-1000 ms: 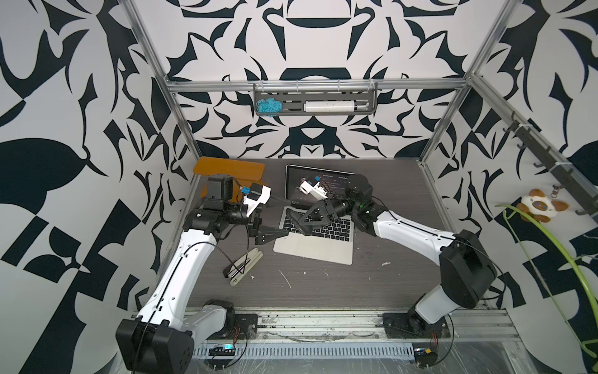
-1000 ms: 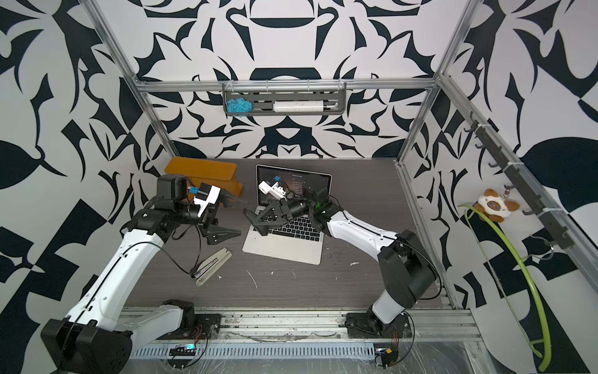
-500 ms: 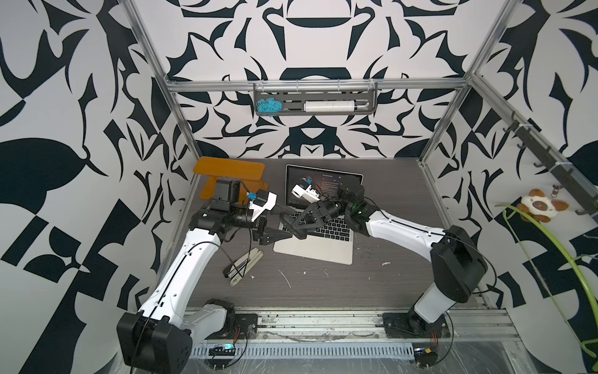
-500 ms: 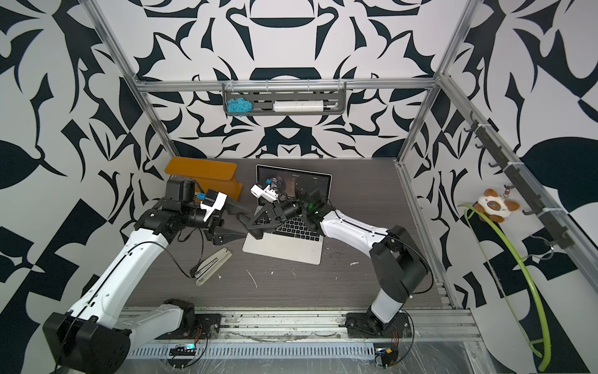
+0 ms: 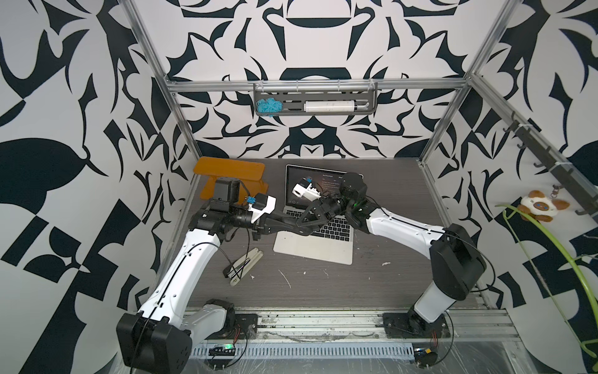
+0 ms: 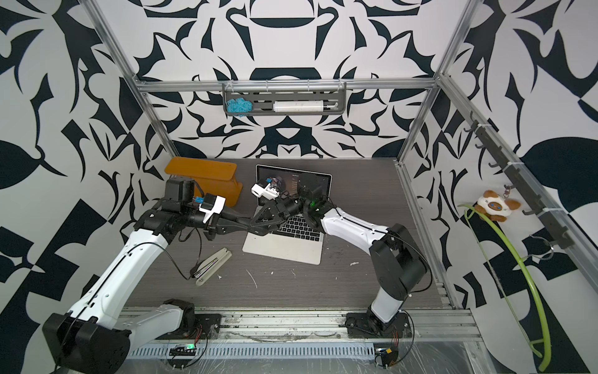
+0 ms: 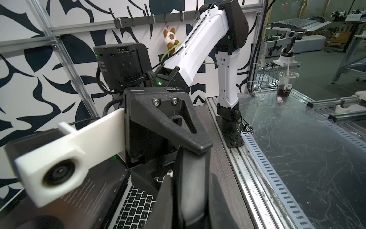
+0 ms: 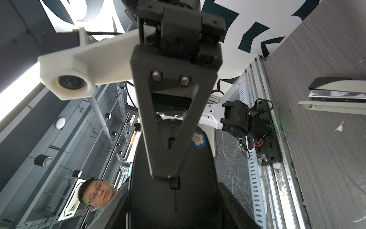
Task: Remove the wireless mouse receiver from the laptop
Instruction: Pick up the mouse from the center of the board, then remove the lid from the mouse.
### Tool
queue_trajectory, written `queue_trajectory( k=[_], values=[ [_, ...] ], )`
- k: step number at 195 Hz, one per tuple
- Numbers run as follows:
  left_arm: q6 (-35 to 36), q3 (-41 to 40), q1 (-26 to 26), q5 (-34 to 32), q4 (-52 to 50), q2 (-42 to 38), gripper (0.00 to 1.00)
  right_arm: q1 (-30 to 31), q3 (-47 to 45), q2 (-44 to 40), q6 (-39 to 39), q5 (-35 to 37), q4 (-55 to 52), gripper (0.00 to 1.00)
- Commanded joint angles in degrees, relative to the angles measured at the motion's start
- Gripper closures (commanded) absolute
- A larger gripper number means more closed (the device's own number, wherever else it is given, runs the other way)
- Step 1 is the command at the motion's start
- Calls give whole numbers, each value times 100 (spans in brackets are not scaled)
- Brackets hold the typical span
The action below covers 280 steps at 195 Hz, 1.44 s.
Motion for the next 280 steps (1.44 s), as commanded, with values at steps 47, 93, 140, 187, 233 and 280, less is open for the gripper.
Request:
queue_trajectory(
  k=[47,93,140,187,233,280],
  values=[
    [-726,43,-14,-26,-334,232,100,-400,-2,-410,-748,1026,201,23],
    [-2538,305,177,-234,413,475,100,-1379,351,-1540,-3649,2648,-3600,21],
    [-5898,913,231,-1121,1178,1257,100,-1327,30,-2269,-4268,4388,-4382,21],
    [-8188,122,196,-1936,2534,849,100,-618,-369,-2429,-4250,5189,-4237,21],
    [-8354,104,188,-1636,2285,874,100,-317,-311,-1905,-3774,4619,-3899,21],
    [-8559,-90,195,-1348,2556,848,100,-254,-409,-1582,-3010,4038,-2634,21]
  ],
)
